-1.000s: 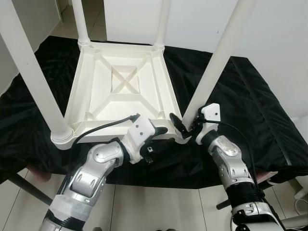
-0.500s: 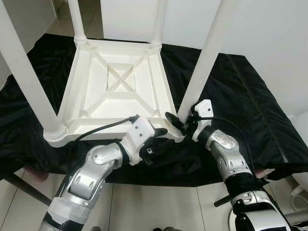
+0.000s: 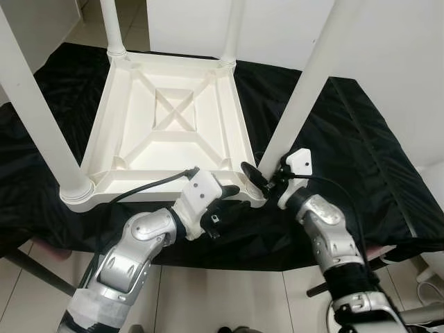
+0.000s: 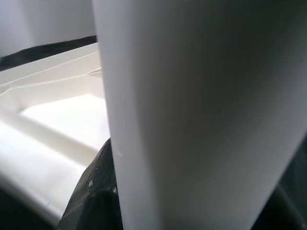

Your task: Building children table

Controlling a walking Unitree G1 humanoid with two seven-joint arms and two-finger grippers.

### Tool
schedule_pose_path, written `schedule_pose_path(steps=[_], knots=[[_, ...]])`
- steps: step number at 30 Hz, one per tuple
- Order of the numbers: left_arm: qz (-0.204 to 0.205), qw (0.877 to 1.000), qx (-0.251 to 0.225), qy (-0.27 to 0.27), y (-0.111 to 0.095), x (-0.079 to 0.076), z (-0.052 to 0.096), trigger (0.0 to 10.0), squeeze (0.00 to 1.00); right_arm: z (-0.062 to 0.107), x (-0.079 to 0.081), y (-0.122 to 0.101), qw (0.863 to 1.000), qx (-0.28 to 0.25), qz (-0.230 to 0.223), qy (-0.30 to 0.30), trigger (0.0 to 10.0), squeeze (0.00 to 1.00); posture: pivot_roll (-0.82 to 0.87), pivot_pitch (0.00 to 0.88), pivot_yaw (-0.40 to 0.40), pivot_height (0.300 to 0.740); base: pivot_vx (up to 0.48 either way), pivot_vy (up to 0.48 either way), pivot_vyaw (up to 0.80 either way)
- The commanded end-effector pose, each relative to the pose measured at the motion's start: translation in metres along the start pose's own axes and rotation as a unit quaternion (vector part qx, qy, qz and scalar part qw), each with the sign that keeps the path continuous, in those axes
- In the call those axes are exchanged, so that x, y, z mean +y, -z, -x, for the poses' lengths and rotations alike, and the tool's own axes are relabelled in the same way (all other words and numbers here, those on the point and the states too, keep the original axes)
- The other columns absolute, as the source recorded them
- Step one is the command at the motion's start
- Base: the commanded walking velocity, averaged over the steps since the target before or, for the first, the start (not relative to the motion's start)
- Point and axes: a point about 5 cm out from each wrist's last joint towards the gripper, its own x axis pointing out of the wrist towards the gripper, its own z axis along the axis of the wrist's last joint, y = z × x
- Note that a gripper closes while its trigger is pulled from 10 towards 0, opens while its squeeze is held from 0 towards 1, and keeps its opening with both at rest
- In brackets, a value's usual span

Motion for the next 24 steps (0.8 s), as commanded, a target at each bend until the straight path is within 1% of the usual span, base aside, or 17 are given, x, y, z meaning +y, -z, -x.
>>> schedule_pose_path(steps=[1, 4, 5, 6, 8, 9, 10, 11, 12, 14, 15, 17, 18, 22, 23, 24], knots=[[0.008, 1.000, -0.001, 0.001, 0.001, -0.007, -0.003, 10.0, 0.00, 0.006, -0.002, 0.011, 0.997, 0.025, -0.023, 0.069, 10.0, 0.00, 0.06, 0.136, -0.127, 0.740, 0.000, 0.000, 0.00], [0.011, 1.000, -0.002, 0.001, 0.001, -0.009, -0.004, 10.0, 0.00, 0.006, 0.001, 0.008, 0.995, 0.016, -0.027, 0.099, 10.0, 0.00, 0.06, 0.130, -0.133, 0.740, 0.000, 0.000, 0.00], [0.011, 1.000, -0.002, 0.001, 0.001, -0.009, -0.004, 10.0, 0.00, 0.006, 0.001, 0.008, 0.995, 0.016, -0.027, 0.099, 10.0, 0.00, 0.06, 0.130, -0.133, 0.740, 0.000, 0.000, 0.00], [0.011, 1.000, -0.004, -0.003, 0.001, -0.008, -0.004, 10.0, 0.00, 0.007, 0.004, 0.008, 0.990, 0.013, -0.028, 0.140, 10.0, 0.00, 0.05, 0.127, -0.135, 0.740, 0.000, 0.000, 0.00], [0.011, 1.000, -0.006, -0.012, 0.001, -0.006, -0.005, 10.0, 0.00, 0.012, 0.008, 0.011, 0.971, 0.025, -0.027, 0.235, 10.0, 0.00, 0.05, 0.126, -0.136, 0.740, 0.000, 0.000, 0.00], [0.011, 1.000, -0.006, -0.012, 0.001, -0.006, -0.005, 10.0, 0.00, 0.012, 0.008, 0.011, 0.971, 0.025, -0.027, 0.235, 10.0, 0.00, 0.05, 0.126, -0.136, 0.740, 0.000, 0.000, 0.00], [0.008, 1.000, -0.005, -0.018, 0.001, -0.004, -0.005, 10.0, 0.00, 0.012, 0.015, 0.013, 0.960, 0.027, -0.043, 0.275, 10.0, 0.00, 0.05, 0.121, -0.138, 0.740, 0.000, 0.000, 0.00], [0.007, 1.000, -0.005, -0.022, 0.001, -0.003, -0.005, 10.0, 0.00, 0.010, 0.022, 0.013, 0.954, 0.024, -0.056, 0.293, 10.0, 0.00, 0.05, 0.120, -0.136, 0.740, 0.000, 0.000, 0.00], [0.007, 1.000, -0.005, -0.022, 0.001, -0.003, -0.005, 10.0, 0.00, 0.010, 0.022, 0.013, 0.954, 0.024, -0.056, 0.293, 10.0, 0.00, 0.05, 0.120, -0.136, 0.740, 0.000, 0.000, 0.00], [0.008, 0.999, -0.008, -0.032, 0.000, -0.001, -0.005, 10.0, 0.00, 0.004, 0.037, 0.011, 0.957, 0.026, -0.058, 0.284, 10.0, 0.00, 0.05, 0.117, -0.134, 0.740, 0.000, 0.000, 0.00], [0.004, 0.999, -0.008, -0.039, 0.000, 0.000, -0.006, 10.0, 0.00, 0.003, 0.040, 0.009, 0.960, 0.027, -0.055, 0.274, 10.0, 0.00, 0.04, 0.115, -0.133, 0.740, 0.000, 0.000, 0.00], [0.002, 0.999, -0.008, -0.043, 0.000, 0.001, -0.007, 10.0, 0.00, 0.003, 0.040, 0.008, 0.962, 0.026, -0.050, 0.266, 10.0, 0.00, 0.04, 0.110, -0.130, 0.740, 0.000, 0.000, 0.00], [0.000, 0.999, -0.007, -0.047, 0.000, 0.002, -0.008, 10.0, 0.00, 0.005, 0.039, 0.008, 0.965, 0.025, -0.058, 0.255, 10.0, 0.00, 0.04, 0.107, -0.129, 0.740, 0.000, 0.000, 0.00], [-0.001, 0.999, -0.006, -0.050, 0.000, 0.003, -0.008, 10.0, 0.00, 0.006, 0.038, 0.008, 0.966, 0.023, -0.063, 0.249, 10.0, 0.00, 0.04, 0.106, -0.128, 0.740, 0.000, 0.000, 0.00], [-0.001, 0.998, -0.006, -0.055, 0.000, 0.004, -0.009, 10.0, 0.00, 0.006, 0.039, 0.006, 0.969, 0.013, -0.072, 0.238, 10.0, 1.00, 0.04, 0.102, -0.127, 0.740, 0.000, 0.000, 0.00], [-0.002, 0.998, -0.006, -0.059, 0.000, 0.005, -0.009, 10.0, 0.00, 0.007, 0.040, 0.004, 0.971, 0.000, -0.078, 0.226, 10.0, 1.00, 0.04, 0.101, -0.126, 0.740, 0.000, 0.000, 0.00]])
